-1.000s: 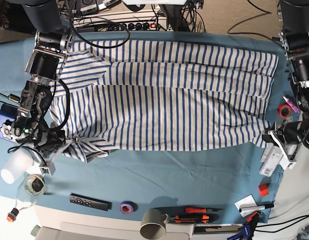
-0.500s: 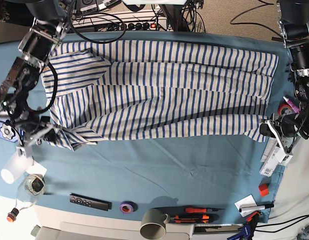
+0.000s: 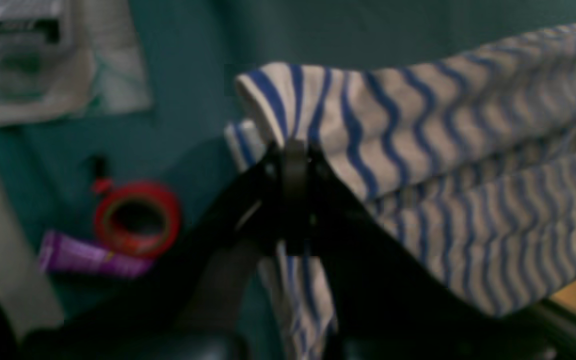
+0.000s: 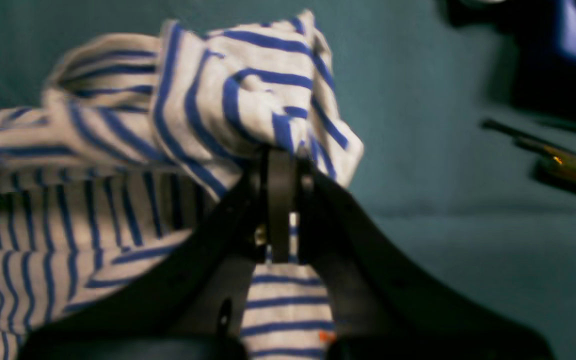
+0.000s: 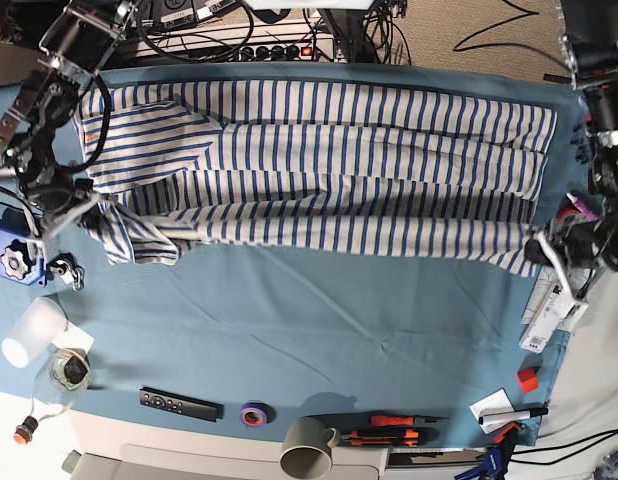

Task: Fold the T-shirt properly
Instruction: 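Pull both grippers apart and up, lifting the shirt's side edges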

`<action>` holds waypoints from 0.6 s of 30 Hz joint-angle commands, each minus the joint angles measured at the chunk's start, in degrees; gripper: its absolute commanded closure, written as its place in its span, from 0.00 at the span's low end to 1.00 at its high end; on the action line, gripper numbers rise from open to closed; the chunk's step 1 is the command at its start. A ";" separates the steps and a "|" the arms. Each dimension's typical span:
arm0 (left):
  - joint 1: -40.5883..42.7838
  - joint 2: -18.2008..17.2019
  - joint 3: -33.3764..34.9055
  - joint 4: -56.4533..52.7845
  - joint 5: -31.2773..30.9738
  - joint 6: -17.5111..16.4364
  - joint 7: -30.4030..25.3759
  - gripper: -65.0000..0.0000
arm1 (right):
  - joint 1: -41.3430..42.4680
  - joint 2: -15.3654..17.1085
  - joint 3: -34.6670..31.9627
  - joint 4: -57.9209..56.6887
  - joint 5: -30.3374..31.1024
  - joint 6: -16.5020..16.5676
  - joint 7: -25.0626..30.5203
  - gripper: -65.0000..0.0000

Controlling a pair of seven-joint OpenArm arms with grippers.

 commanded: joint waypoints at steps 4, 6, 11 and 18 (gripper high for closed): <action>3.04 -2.21 -1.75 4.57 -0.59 -0.04 -1.25 1.00 | -1.51 1.16 4.37 2.10 0.46 0.00 1.29 1.00; 4.83 -2.16 -2.93 5.60 -0.61 -0.04 -1.75 1.00 | -2.67 1.14 6.14 2.45 1.01 0.02 1.20 1.00; 8.61 -2.16 -5.05 6.32 -0.66 -0.02 -1.38 1.00 | -6.14 1.16 7.61 2.47 1.92 0.90 0.11 1.00; 13.81 -2.14 -5.20 9.42 -1.03 0.15 -1.29 1.00 | -8.98 1.16 7.63 2.91 1.88 1.07 -0.70 1.00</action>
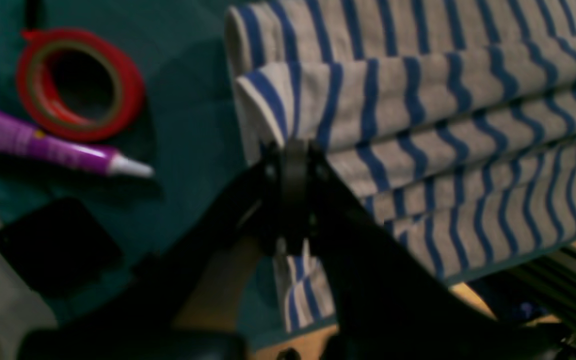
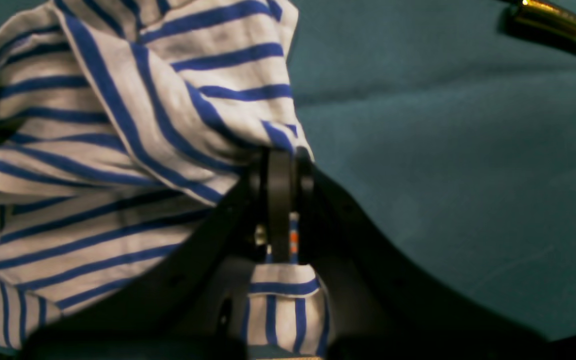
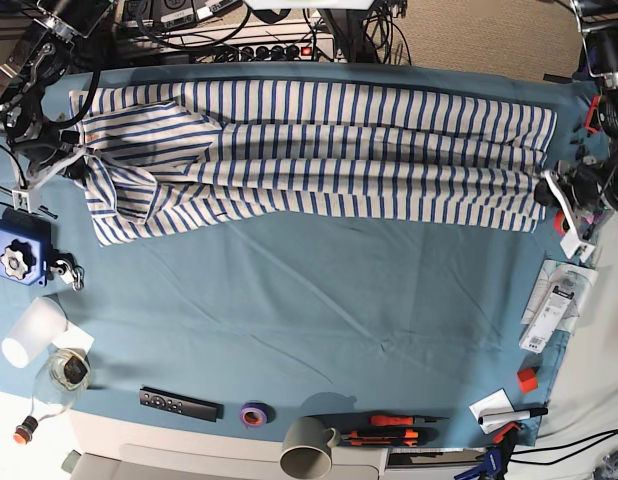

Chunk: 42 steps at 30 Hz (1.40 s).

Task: Fold the T-shirt properly
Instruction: 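Pull both grippers apart and up, lifting the shirt's side edges, then fold the held edges over toward the collar side and release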

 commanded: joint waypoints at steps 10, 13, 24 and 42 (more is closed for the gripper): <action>5.25 0.13 -0.59 6.29 2.29 0.13 -0.70 1.00 | -2.82 1.27 0.55 1.40 -0.66 0.15 0.20 1.00; 6.23 0.37 -0.59 6.29 2.51 0.17 -0.68 1.00 | -3.69 1.27 0.55 1.40 -1.66 0.15 -0.22 1.00; 6.99 0.35 -0.59 6.29 6.36 2.10 -1.11 1.00 | -4.26 1.27 0.55 1.40 -6.19 -0.09 -0.02 1.00; 11.30 0.37 -0.59 6.29 6.36 2.08 -1.25 1.00 | -4.55 1.11 0.52 1.38 -8.31 -0.74 -0.24 1.00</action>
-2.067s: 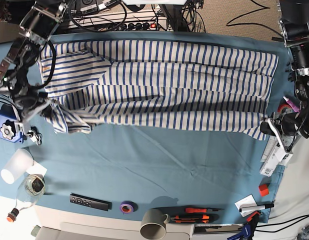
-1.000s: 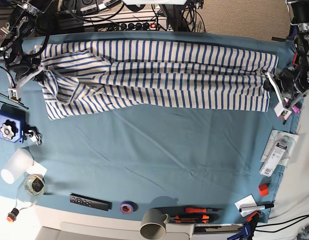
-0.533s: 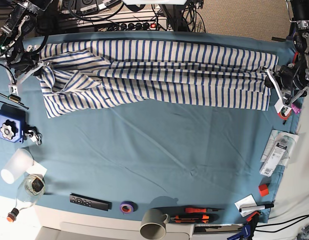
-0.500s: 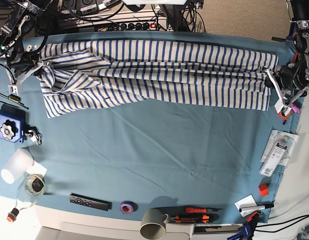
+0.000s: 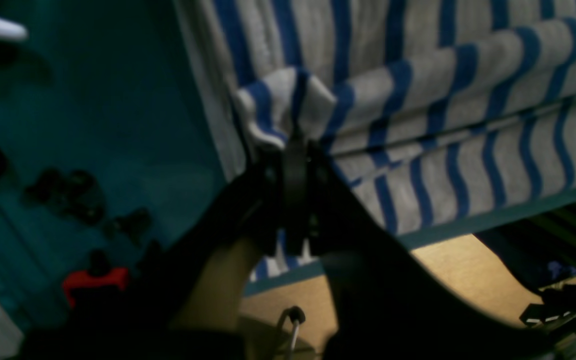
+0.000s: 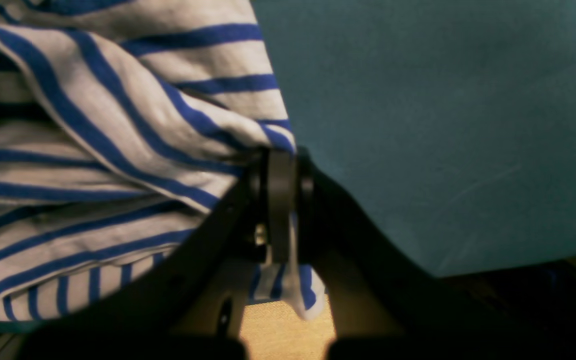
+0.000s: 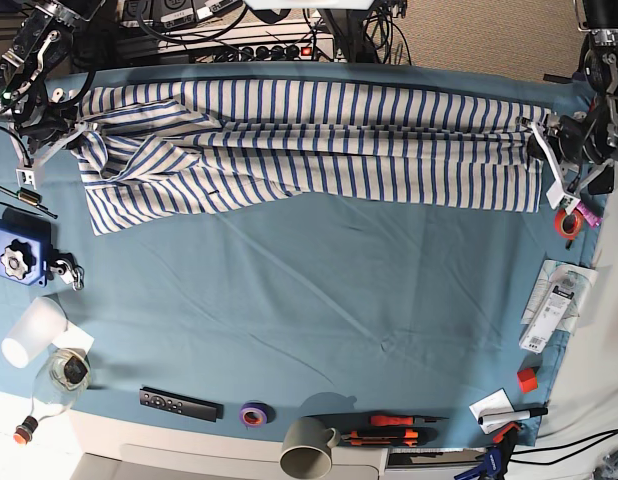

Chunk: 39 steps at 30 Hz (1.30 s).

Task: Fold the T-shirt properly
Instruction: 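Fold the held edges over toward the collar side and release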

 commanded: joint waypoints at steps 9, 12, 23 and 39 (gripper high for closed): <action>2.03 -1.22 -0.59 0.76 0.94 0.22 0.31 0.76 | -3.08 1.18 0.55 1.05 -0.70 1.40 0.24 0.80; 2.08 -1.25 -0.59 0.76 1.01 0.20 0.96 0.76 | -3.76 1.20 0.57 1.07 0.02 1.38 -0.32 0.78; 5.01 -1.25 -0.63 8.09 14.27 5.20 -0.31 0.76 | -3.76 1.16 3.67 12.31 4.70 1.40 0.00 0.78; 14.36 0.59 -8.20 21.00 10.23 5.99 -5.07 0.76 | -5.51 1.16 11.54 13.00 8.28 1.42 0.66 0.78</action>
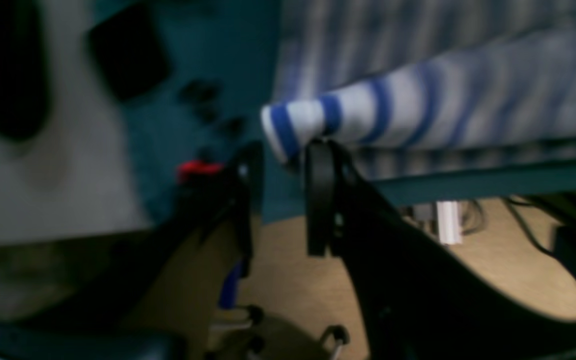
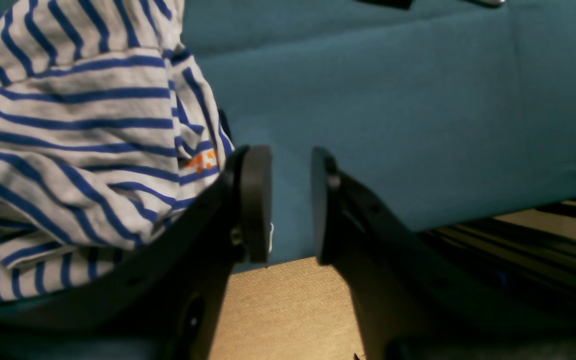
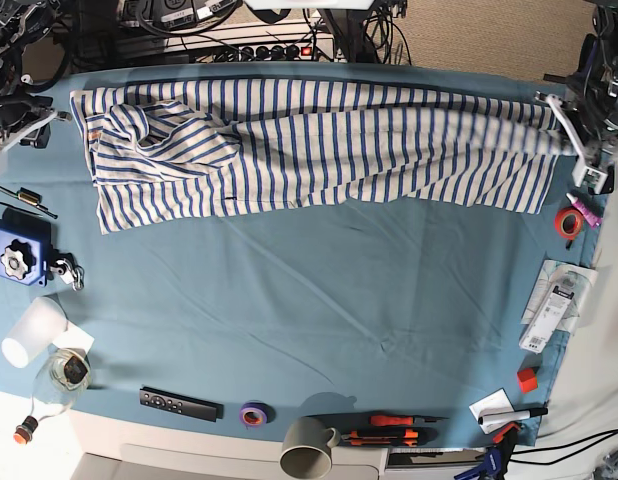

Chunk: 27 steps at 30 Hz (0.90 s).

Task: Fold the T-shirt properly
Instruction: 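Fold the held edges over toward the collar side and release, then adjust the folded shirt end with the left gripper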

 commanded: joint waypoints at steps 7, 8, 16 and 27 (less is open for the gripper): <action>2.03 3.89 -0.59 0.79 -0.22 -1.66 -0.37 0.61 | -0.50 1.11 0.39 0.92 0.50 1.66 1.01 0.78; 2.05 4.11 -0.61 0.79 0.83 -1.42 -0.31 0.60 | -0.66 1.14 0.39 0.92 0.52 1.64 1.01 0.78; 2.03 4.20 -2.97 5.22 16.61 9.35 -0.66 0.60 | -0.63 1.14 0.39 0.92 0.52 1.62 1.09 0.78; -1.25 4.07 -5.62 4.74 -0.55 3.30 -5.11 0.60 | -0.61 1.14 0.39 0.92 0.52 1.57 2.21 0.78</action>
